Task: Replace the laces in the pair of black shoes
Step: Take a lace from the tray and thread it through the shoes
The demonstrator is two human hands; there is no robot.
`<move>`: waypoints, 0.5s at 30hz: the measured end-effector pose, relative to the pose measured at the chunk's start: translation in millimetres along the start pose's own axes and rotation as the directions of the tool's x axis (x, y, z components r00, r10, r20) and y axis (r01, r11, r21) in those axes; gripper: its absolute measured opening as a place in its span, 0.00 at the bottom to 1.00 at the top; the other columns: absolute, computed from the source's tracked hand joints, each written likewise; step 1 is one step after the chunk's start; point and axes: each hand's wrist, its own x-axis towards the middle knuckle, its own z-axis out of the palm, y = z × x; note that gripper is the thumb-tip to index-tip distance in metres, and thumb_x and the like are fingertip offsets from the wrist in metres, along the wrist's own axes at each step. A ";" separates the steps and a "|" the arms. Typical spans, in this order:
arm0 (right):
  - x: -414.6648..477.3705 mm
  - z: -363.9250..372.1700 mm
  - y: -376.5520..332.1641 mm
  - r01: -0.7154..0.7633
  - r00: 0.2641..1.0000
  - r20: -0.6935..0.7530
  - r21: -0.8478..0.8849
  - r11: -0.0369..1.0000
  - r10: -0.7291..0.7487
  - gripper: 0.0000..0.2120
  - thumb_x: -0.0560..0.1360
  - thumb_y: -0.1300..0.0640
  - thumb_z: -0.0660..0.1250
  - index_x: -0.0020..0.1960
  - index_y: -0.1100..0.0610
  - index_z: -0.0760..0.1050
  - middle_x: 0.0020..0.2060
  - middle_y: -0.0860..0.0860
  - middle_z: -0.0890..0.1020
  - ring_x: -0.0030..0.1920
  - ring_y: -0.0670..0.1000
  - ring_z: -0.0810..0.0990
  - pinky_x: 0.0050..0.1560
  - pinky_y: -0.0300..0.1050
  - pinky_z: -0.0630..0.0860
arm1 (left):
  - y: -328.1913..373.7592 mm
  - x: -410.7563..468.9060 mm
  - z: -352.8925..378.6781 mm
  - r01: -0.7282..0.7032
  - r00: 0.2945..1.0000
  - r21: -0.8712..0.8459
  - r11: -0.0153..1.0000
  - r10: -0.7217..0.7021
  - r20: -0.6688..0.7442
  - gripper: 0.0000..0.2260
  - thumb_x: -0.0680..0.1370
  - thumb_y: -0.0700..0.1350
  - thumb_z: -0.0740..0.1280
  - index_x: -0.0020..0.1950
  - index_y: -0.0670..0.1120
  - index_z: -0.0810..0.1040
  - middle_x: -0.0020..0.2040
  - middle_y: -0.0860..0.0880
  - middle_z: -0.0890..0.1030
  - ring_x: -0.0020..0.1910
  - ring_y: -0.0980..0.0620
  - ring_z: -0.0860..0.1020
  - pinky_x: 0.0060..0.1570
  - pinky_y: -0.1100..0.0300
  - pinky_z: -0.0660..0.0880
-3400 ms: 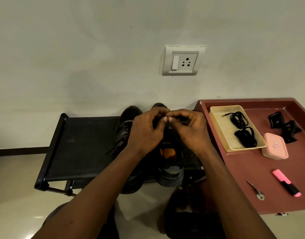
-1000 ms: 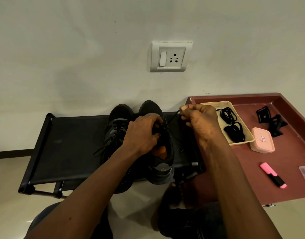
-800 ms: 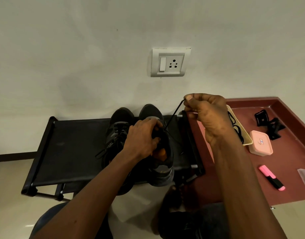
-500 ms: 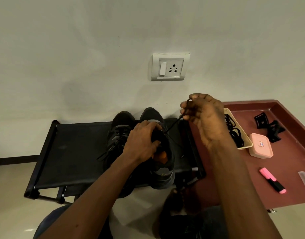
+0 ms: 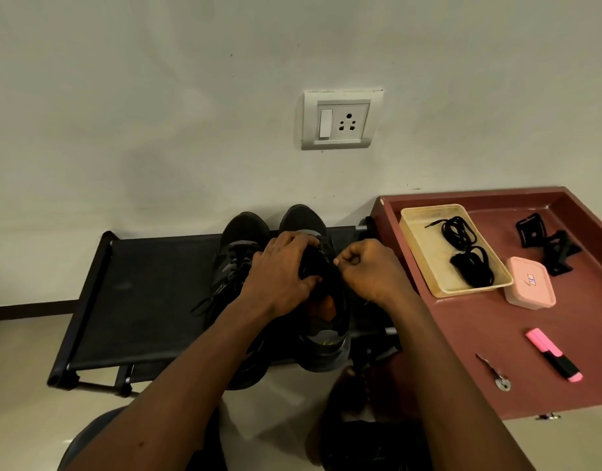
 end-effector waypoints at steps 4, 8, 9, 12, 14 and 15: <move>0.5 -6.7 -0.1 -0.028 0.998 0.053 0.193 0.981 0.018 0.11 0.83 0.52 0.66 0.47 0.56 0.82 0.34 0.48 0.81 0.36 0.47 0.79 0.42 0.47 0.76 | -1.3 0.7 0.7 0.003 1.000 -0.009 1.000 -0.003 0.001 0.30 0.76 0.54 0.75 0.74 0.56 0.67 0.73 0.51 0.70 0.74 0.47 0.68 0.72 0.40 0.67; -5.3 -23.7 -8.3 -0.026 0.999 0.041 0.422 0.906 0.009 0.12 0.85 0.54 0.64 0.47 0.57 0.83 0.29 0.44 0.79 0.32 0.40 0.77 0.36 0.36 0.77 | -1.5 0.3 0.9 0.013 1.000 -0.020 1.000 -0.013 0.002 0.31 0.75 0.55 0.75 0.75 0.57 0.66 0.74 0.52 0.69 0.74 0.48 0.67 0.73 0.39 0.66; -7.9 -29.3 -13.1 -0.010 1.000 0.019 0.479 0.878 0.002 0.12 0.85 0.55 0.64 0.46 0.55 0.82 0.28 0.43 0.79 0.33 0.41 0.78 0.36 0.36 0.77 | -1.3 0.0 0.7 0.014 1.000 -0.022 1.000 -0.014 0.003 0.31 0.75 0.55 0.75 0.75 0.57 0.66 0.74 0.52 0.69 0.75 0.48 0.67 0.73 0.39 0.66; -16.9 -46.9 -28.3 0.058 0.998 -0.047 0.660 0.749 -0.035 0.10 0.84 0.56 0.65 0.47 0.55 0.82 0.30 0.47 0.78 0.37 0.46 0.77 0.41 0.41 0.77 | -0.2 -1.0 0.6 0.024 1.000 -0.034 0.999 -0.024 0.003 0.32 0.75 0.55 0.76 0.76 0.58 0.65 0.75 0.52 0.69 0.75 0.48 0.66 0.75 0.39 0.64; -23.7 -59.8 -37.6 0.116 0.993 -0.084 0.779 0.616 -0.080 0.08 0.84 0.58 0.65 0.49 0.58 0.81 0.32 0.48 0.76 0.37 0.47 0.77 0.41 0.41 0.77 | 0.7 -2.0 0.4 0.028 1.000 -0.040 0.999 -0.028 -0.005 0.32 0.75 0.55 0.76 0.75 0.58 0.65 0.75 0.52 0.68 0.75 0.48 0.66 0.75 0.39 0.64; -26.9 -66.0 -41.9 0.145 0.989 -0.106 0.822 0.550 -0.103 0.08 0.84 0.59 0.65 0.50 0.58 0.81 0.33 0.49 0.75 0.37 0.47 0.76 0.40 0.41 0.77 | 0.9 -2.3 0.2 0.028 1.000 -0.044 0.999 -0.029 -0.009 0.32 0.75 0.55 0.76 0.75 0.58 0.65 0.75 0.52 0.68 0.75 0.48 0.66 0.75 0.39 0.65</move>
